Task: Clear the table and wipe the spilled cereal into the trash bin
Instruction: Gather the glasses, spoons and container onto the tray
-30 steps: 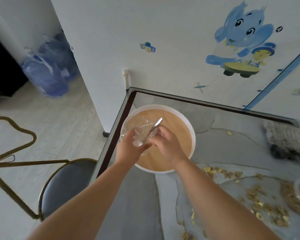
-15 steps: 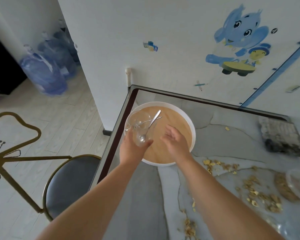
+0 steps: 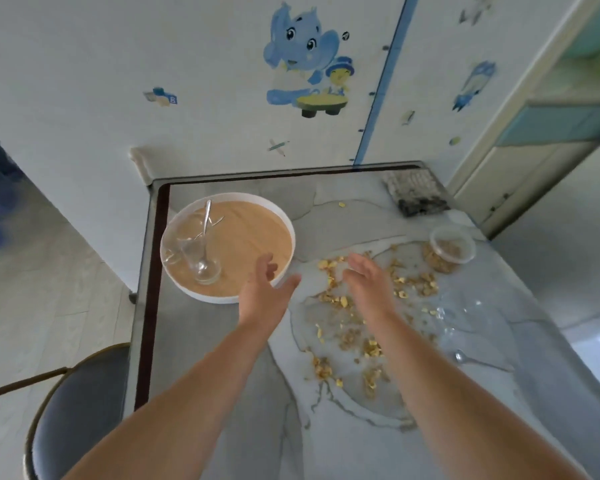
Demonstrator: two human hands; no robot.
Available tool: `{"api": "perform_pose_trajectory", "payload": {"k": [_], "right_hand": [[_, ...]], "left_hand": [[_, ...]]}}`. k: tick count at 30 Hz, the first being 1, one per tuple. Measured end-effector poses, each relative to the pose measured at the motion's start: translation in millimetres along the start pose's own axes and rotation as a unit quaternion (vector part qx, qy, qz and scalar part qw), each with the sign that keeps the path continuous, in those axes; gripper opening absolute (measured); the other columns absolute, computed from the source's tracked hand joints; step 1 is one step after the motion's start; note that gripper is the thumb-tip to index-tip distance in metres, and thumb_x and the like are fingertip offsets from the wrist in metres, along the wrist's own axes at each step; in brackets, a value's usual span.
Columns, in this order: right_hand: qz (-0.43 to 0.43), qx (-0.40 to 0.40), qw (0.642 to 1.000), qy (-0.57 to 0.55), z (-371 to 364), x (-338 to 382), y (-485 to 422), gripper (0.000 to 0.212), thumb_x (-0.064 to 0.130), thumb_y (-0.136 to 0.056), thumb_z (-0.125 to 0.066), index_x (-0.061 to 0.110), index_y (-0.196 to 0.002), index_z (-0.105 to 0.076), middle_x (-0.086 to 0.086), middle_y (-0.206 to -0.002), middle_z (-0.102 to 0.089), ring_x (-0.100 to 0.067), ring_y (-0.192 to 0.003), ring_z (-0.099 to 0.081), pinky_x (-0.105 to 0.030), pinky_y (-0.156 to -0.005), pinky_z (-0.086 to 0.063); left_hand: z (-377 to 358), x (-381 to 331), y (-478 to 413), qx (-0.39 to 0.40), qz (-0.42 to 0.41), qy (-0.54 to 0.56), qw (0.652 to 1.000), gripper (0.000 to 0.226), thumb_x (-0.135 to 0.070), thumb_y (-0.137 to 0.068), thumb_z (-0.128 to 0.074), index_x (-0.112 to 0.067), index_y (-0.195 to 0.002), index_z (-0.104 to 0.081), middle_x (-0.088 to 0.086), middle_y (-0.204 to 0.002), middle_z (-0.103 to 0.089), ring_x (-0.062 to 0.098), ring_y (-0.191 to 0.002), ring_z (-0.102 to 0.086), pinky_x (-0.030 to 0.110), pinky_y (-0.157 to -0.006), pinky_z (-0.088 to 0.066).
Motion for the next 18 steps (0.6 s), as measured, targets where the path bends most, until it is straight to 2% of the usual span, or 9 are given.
{"api": "perform_pose_trajectory", "payload": {"k": [4,6,9,13,15,18], "right_hand": [[-0.009,-0.055,0.998,0.009,46,-17,14,0.045,0.009,-0.089,-0.051,0.011,-0.133,-0.047,-0.005,-0.135,-0.053,-0.018,-0.122,-0.051,-0.041,-0.105,-0.041],[-0.012,-0.084,0.996,0.022,68,-25,22,0.044,0.01,-0.089,-0.051,0.011,-0.133,-0.047,-0.006,-0.134,-0.054,-0.018,-0.121,-0.051,-0.038,-0.104,-0.042],[-0.029,-0.114,0.993,0.009,99,-41,28,0.042,0.014,-0.09,-0.052,0.016,-0.132,-0.048,-0.002,-0.132,-0.055,-0.015,-0.118,-0.053,-0.032,-0.097,-0.041],[-0.03,-0.128,0.991,0.016,130,-51,20,0.041,0.013,-0.09,-0.052,0.014,-0.131,-0.049,-0.001,-0.13,-0.057,-0.014,-0.114,-0.054,-0.027,-0.094,-0.04],[-0.028,-0.136,0.99,0.009,147,-54,8,0.04,0.012,-0.09,-0.051,0.013,-0.131,-0.049,0.0,-0.124,-0.059,-0.011,-0.105,-0.053,-0.024,-0.089,-0.04],[-0.016,-0.14,0.99,0.006,174,-61,-20,0.038,0.011,-0.09,-0.051,0.014,-0.127,-0.052,-0.002,-0.124,-0.059,-0.009,-0.102,-0.051,-0.026,-0.089,-0.04]], "left_hand": [[-32,-15,13,0.049,-0.025,-0.014,0.998,0.059,-0.034,-0.084,-0.065,-0.019,-0.135,-0.039,0.001,-0.13,-0.054,0.015,-0.12,-0.05,0.026,-0.09,-0.038],[-50,-22,21,0.076,-0.037,-0.015,0.996,0.058,-0.033,-0.084,-0.065,-0.019,-0.135,-0.04,0.0,-0.129,-0.054,0.014,-0.119,-0.05,0.024,-0.087,-0.038],[-78,-32,31,0.11,-0.044,-0.012,0.993,0.055,-0.032,-0.085,-0.065,-0.02,-0.134,-0.043,0.0,-0.129,-0.054,0.014,-0.118,-0.051,0.029,-0.094,-0.042],[-109,-42,36,0.121,-0.045,-0.027,0.991,0.051,-0.032,-0.085,-0.064,-0.019,-0.131,-0.047,-0.001,-0.127,-0.057,0.013,-0.115,-0.053,0.024,-0.093,-0.039],[-126,-51,35,0.124,-0.049,-0.039,0.99,0.048,-0.031,-0.085,-0.064,-0.018,-0.129,-0.05,-0.003,-0.127,-0.057,0.012,-0.116,-0.053,0.021,-0.092,-0.037],[-157,-66,26,0.113,-0.051,-0.061,0.99,0.047,-0.035,-0.085,-0.063,-0.02,-0.128,-0.051,-0.004,-0.126,-0.058,0.012,-0.115,-0.054,0.022,-0.088,-0.039]]}}
Point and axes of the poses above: each hand's wrist, its own y-axis away from the middle knuckle, its own z-axis out of the back of the hand, x = y × z, the point moved 4 cm from there along -y, towards the middle knuckle
